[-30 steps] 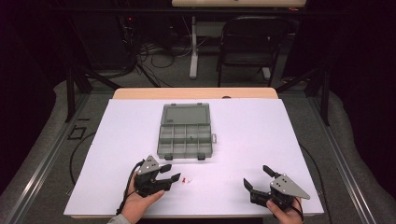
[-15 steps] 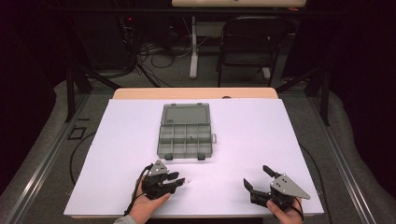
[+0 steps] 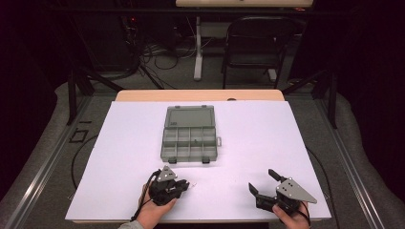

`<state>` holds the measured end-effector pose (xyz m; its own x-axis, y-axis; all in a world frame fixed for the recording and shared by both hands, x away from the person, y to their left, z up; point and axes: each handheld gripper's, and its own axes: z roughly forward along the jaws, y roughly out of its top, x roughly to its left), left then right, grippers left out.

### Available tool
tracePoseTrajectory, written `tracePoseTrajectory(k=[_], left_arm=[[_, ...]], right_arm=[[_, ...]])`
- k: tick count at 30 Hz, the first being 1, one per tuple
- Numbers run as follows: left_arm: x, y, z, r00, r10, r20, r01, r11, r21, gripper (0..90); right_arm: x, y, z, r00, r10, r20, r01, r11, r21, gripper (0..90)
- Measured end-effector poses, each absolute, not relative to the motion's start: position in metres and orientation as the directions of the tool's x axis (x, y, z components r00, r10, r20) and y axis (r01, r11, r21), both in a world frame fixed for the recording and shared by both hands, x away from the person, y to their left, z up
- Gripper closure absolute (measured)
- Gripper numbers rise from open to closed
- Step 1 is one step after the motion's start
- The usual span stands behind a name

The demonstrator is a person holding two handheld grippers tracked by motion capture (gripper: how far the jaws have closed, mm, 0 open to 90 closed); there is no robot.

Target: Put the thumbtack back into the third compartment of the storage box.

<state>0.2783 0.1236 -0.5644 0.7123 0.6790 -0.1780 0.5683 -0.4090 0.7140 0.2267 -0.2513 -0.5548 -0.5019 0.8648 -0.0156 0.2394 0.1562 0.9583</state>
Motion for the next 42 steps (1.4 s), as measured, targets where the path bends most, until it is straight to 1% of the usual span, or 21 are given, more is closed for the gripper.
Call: tracePoseTrajectory(k=[4,8,14,21,30,42], left_arm=[[0.278,0.124,-0.565,0.707,0.687,-0.167,0.565,-0.408,0.717,86.4],[0.279,0.125,-0.566,0.708,0.686,-0.169,0.565,-0.406,0.718,89.5],[0.279,0.125,-0.566,0.708,0.685,-0.169,0.565,-0.406,0.718,90.0],[0.281,0.127,-0.564,0.700,0.687,-0.196,0.580,-0.387,0.717,90.0],[0.285,0.139,-0.554,0.685,0.696,-0.213,0.564,-0.322,0.761,90.0],[0.290,0.152,-0.548,0.648,0.721,-0.247,0.564,-0.236,0.792,90.0]], right_arm=[[0.227,-0.251,-0.555,-0.504,0.864,-0.014,0.241,0.156,0.958,14.2],[0.227,-0.251,-0.555,-0.505,0.863,-0.013,0.242,0.156,0.958,14.2],[0.227,-0.251,-0.555,-0.505,0.863,-0.013,0.242,0.157,0.957,14.2],[0.227,-0.251,-0.555,-0.506,0.863,-0.013,0.243,0.156,0.957,14.2],[0.227,-0.251,-0.555,-0.506,0.862,-0.014,0.243,0.158,0.957,14.2],[0.227,-0.250,-0.555,-0.511,0.859,-0.020,0.240,0.165,0.957,14.2]])
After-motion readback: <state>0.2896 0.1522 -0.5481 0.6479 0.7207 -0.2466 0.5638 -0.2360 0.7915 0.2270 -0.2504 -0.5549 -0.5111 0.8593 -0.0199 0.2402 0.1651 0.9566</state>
